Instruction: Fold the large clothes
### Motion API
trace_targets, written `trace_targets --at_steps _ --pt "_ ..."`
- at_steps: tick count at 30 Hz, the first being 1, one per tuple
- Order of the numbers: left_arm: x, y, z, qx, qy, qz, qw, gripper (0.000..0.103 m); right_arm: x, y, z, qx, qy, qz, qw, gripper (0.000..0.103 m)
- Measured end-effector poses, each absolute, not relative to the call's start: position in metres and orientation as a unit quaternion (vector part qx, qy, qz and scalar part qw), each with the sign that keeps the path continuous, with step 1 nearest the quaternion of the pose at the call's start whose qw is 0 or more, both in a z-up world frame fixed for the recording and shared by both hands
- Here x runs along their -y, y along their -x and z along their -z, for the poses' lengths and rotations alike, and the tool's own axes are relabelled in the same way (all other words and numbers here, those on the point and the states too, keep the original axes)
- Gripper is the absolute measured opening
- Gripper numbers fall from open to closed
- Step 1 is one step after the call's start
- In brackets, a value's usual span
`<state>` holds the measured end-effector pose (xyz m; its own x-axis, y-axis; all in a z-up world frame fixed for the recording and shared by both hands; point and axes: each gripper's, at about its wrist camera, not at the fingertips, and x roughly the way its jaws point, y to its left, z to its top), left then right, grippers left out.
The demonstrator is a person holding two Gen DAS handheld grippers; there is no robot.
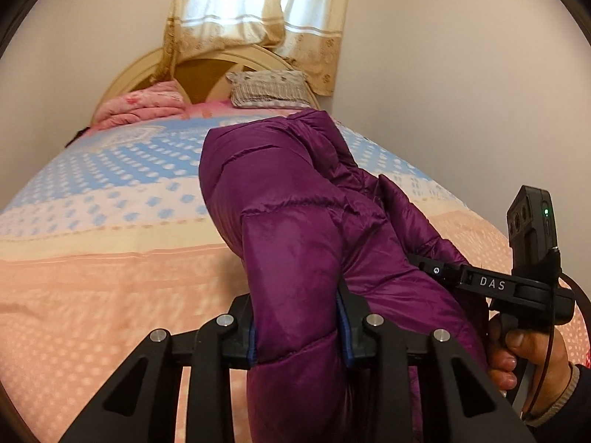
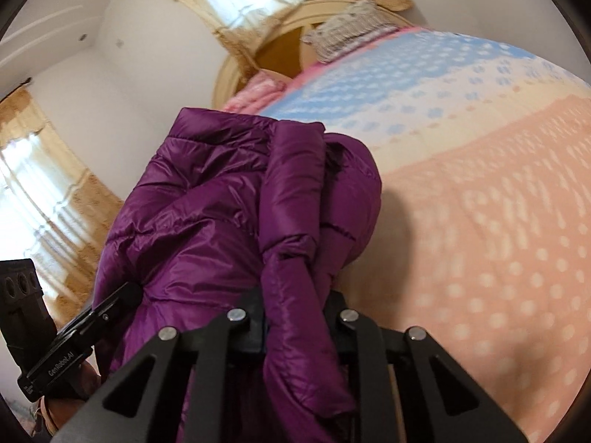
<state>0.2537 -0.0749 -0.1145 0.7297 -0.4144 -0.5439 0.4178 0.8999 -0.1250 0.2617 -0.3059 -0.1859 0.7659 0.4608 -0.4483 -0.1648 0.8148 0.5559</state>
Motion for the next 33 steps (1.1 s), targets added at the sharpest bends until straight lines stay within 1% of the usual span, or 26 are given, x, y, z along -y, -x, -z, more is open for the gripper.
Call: trace_targets --at_steps 6,13,33 --pt "0.036 -0.242 0.114 -0.284 0.009 0.195 0.939 0.031 0.267 -0.261 0.178 -0.291 -0.237 -0.209 0.903 0.02" --pt "0.005 -0.232 0.113 -0.277 0.022 0.171 0.945 0.03 0.237 -0.282 0.176 -0.296 -0.223 -0.235 0.899 0.02" --pt "-0.073 -0.23 0.139 -0.284 0.039 0.127 0.949 0.029 0.159 -0.301 0.177 -0.321 -0.165 -0.265 0.894 0.02"
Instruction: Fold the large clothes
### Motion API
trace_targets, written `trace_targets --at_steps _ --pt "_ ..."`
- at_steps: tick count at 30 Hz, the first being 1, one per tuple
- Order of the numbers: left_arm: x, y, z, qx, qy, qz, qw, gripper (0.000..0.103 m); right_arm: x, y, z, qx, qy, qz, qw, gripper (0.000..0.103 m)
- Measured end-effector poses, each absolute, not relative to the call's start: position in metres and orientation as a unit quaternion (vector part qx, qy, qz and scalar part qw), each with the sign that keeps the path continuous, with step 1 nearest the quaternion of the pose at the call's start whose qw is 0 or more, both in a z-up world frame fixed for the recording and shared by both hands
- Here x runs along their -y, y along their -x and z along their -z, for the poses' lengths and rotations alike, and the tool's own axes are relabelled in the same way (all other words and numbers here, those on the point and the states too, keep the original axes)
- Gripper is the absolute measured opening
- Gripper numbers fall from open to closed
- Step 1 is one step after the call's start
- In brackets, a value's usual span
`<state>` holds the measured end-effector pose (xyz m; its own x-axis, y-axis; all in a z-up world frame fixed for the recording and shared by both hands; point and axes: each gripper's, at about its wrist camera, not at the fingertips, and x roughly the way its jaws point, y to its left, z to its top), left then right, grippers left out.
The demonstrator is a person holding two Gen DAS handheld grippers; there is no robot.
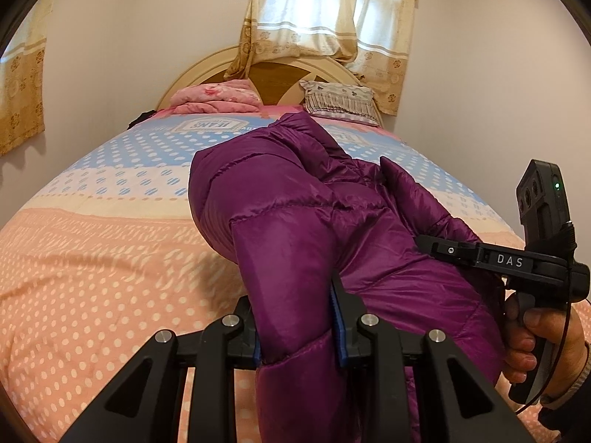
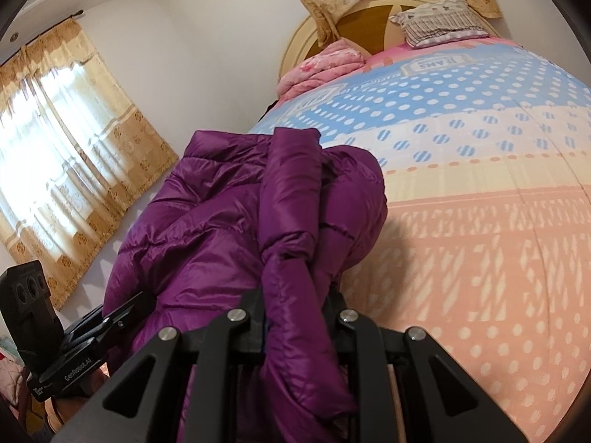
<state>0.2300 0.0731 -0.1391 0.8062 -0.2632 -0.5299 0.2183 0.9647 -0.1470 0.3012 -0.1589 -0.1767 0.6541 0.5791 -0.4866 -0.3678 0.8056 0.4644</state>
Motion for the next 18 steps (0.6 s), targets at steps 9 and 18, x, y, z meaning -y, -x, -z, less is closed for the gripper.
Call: trace_targets --at_steps 9,18 --pt "-0.088 -0.246 0.178 -0.323 0.038 0.093 0.941 0.052 0.134 -0.31 0.199 -0.342 -0.135 -0.245 0.897 0.02" --pt "-0.098 -0.251 0.189 -0.325 0.042 0.068 0.942 0.078 0.125 -0.308 0.206 -0.347 -0.114 -0.237 0.9 0.021"
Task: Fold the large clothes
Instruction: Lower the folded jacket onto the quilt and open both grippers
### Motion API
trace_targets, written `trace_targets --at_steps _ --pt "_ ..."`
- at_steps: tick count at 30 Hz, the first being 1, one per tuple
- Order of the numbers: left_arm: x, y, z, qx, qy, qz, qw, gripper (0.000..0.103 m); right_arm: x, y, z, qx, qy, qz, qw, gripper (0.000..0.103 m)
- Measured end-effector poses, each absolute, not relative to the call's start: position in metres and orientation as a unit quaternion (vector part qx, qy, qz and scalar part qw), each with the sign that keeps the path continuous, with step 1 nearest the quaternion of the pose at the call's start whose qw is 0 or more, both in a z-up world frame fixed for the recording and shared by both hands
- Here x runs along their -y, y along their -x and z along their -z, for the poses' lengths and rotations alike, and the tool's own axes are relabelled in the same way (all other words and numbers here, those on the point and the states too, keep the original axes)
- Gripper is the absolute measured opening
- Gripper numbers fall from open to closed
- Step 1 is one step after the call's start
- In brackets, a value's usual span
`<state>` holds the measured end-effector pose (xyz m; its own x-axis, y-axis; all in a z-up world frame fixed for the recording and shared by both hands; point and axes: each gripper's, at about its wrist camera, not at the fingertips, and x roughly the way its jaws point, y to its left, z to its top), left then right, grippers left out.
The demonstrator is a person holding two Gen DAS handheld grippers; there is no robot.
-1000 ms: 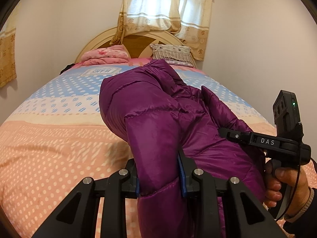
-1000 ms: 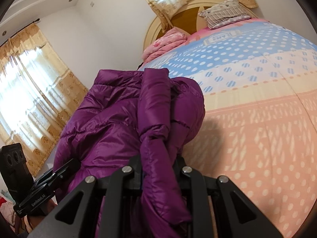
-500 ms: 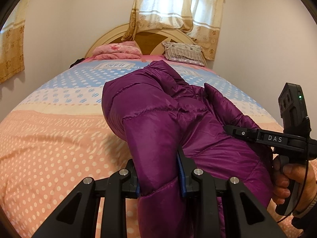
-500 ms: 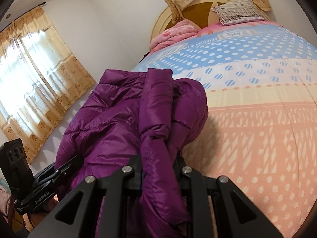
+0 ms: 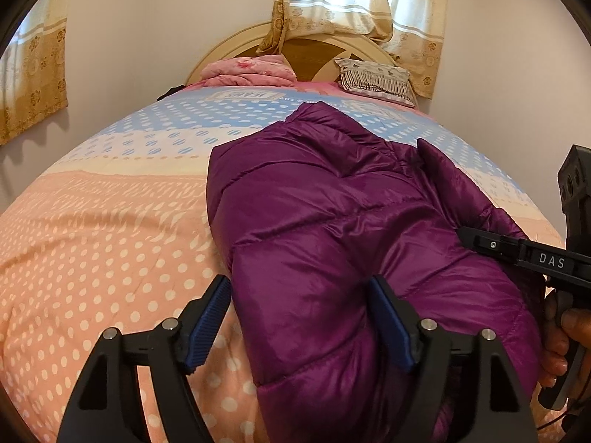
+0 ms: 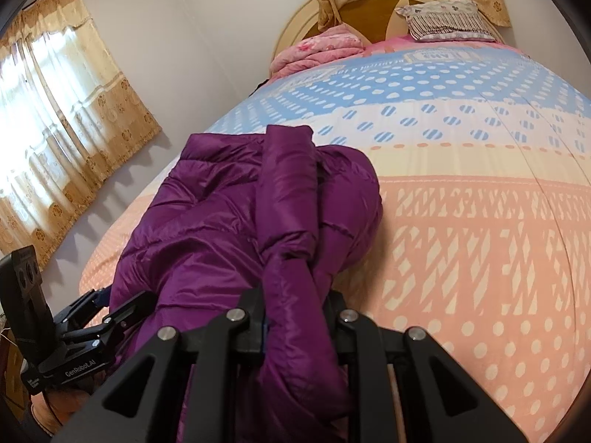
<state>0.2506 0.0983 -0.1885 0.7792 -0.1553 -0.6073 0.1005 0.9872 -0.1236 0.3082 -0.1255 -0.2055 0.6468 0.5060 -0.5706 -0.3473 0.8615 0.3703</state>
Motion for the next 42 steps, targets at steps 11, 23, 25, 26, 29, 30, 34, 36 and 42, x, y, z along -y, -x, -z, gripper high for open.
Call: trace_targets --at_steps 11,23,25,26,29,30,34,36,42 --pt "-0.111 -0.264 0.196 -0.334 0.059 0.057 0.939 0.095 0.124 -0.313 0.215 -0.357 -0.113 -0.219 0.901 0.026" --pt "-0.114 -0.276 0.203 -0.34 0.064 0.054 0.937 0.102 0.119 -0.316 0.224 -0.362 -0.1 -0.208 0.903 0.033" --pt "-0.118 -0.276 0.205 -0.34 0.069 0.057 0.936 0.102 0.12 -0.315 0.225 -0.361 -0.1 -0.207 0.904 0.034" --pt "-0.118 -0.277 0.206 -0.339 0.07 0.057 0.936 0.102 0.12 -0.315 0.225 -0.361 -0.1 -0.208 0.904 0.034" --pt "-0.119 -0.277 0.207 -0.34 0.07 0.057 0.936 0.102 0.119 -0.315 0.226 -0.36 -0.097 -0.204 0.905 0.038" --pt "-0.119 -0.276 0.207 -0.34 0.069 0.056 0.936 0.102 0.119 -0.314 0.226 -0.36 -0.096 -0.203 0.906 0.038" --pt "-0.116 -0.275 0.206 -0.34 0.064 0.05 0.937 0.102 0.117 -0.313 0.226 -0.357 -0.089 -0.196 0.909 0.039" --pt "-0.116 -0.275 0.207 -0.341 0.067 0.049 0.936 0.102 0.115 -0.313 0.225 -0.357 -0.084 -0.192 0.91 0.039" --pt "-0.119 -0.277 0.209 -0.347 0.081 0.053 0.933 0.102 0.113 -0.315 0.225 -0.36 -0.076 -0.18 0.912 0.043"
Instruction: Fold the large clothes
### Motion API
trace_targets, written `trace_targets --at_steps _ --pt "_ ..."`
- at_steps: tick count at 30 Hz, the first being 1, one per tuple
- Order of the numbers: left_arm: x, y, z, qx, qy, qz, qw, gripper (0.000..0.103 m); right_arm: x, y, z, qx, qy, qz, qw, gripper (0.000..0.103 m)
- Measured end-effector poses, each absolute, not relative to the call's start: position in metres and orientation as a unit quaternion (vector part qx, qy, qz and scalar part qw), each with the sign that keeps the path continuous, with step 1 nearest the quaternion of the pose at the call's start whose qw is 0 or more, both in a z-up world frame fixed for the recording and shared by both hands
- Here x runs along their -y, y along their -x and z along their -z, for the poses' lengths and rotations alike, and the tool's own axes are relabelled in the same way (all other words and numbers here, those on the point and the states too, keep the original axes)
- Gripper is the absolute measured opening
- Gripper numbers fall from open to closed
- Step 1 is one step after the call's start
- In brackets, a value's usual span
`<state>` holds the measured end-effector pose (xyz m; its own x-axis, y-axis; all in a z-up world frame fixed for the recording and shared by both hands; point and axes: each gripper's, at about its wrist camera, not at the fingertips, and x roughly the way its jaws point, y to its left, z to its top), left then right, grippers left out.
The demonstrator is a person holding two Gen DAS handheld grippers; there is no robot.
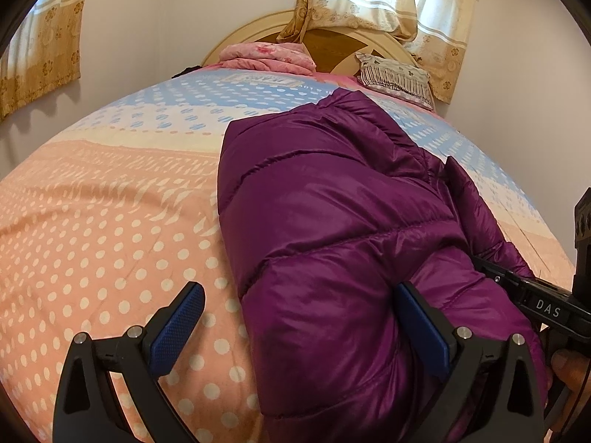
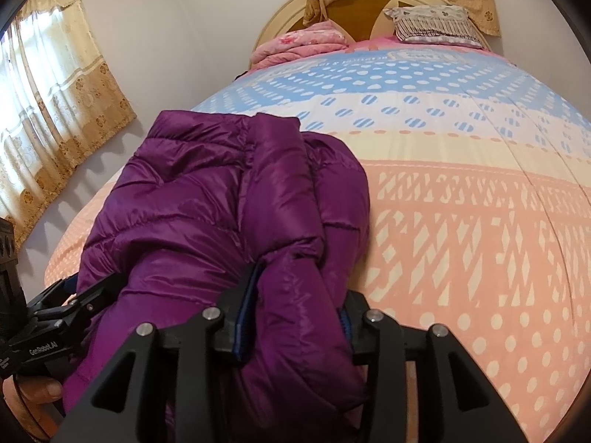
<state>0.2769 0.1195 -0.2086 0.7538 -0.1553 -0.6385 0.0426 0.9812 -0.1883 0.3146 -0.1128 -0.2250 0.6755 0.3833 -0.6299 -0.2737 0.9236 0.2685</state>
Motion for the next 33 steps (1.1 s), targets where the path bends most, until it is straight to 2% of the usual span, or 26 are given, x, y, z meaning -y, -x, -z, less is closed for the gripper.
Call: trace_targets --at_steps 3,8,10,13,19,24,33 --pt "-0.121 -0.277 0.208 -0.351 0.085 0.053 0.931 0.102 0.112 -0.315 0.223 -0.363 -0.069 -0.173 0.913 0.045" --pt "-0.118 -0.262 0.19 -0.347 0.065 0.014 0.936 0.102 0.116 -0.311 0.213 -0.368 -0.073 -0.164 0.912 0.054" --pt "-0.12 -0.246 0.172 -0.33 0.063 0.001 0.942 0.102 0.12 -0.305 0.205 -0.37 -0.075 -0.164 0.912 0.06" --pt "-0.121 -0.214 0.137 -0.286 0.055 -0.01 0.957 0.102 0.132 -0.281 0.179 -0.344 -0.092 -0.17 0.919 0.074" --pt "-0.124 -0.143 0.078 -0.224 0.062 -0.016 0.972 0.102 0.142 -0.206 0.123 -0.283 -0.065 -0.157 0.944 0.077" --pt "-0.118 -0.108 0.046 -0.192 0.04 -0.016 0.98 0.102 0.136 -0.144 0.089 -0.215 -0.029 -0.141 0.966 0.087" --pt "-0.121 -0.095 0.033 -0.17 0.046 -0.008 0.984 0.102 0.124 -0.124 0.065 -0.181 -0.005 -0.141 0.973 0.087"
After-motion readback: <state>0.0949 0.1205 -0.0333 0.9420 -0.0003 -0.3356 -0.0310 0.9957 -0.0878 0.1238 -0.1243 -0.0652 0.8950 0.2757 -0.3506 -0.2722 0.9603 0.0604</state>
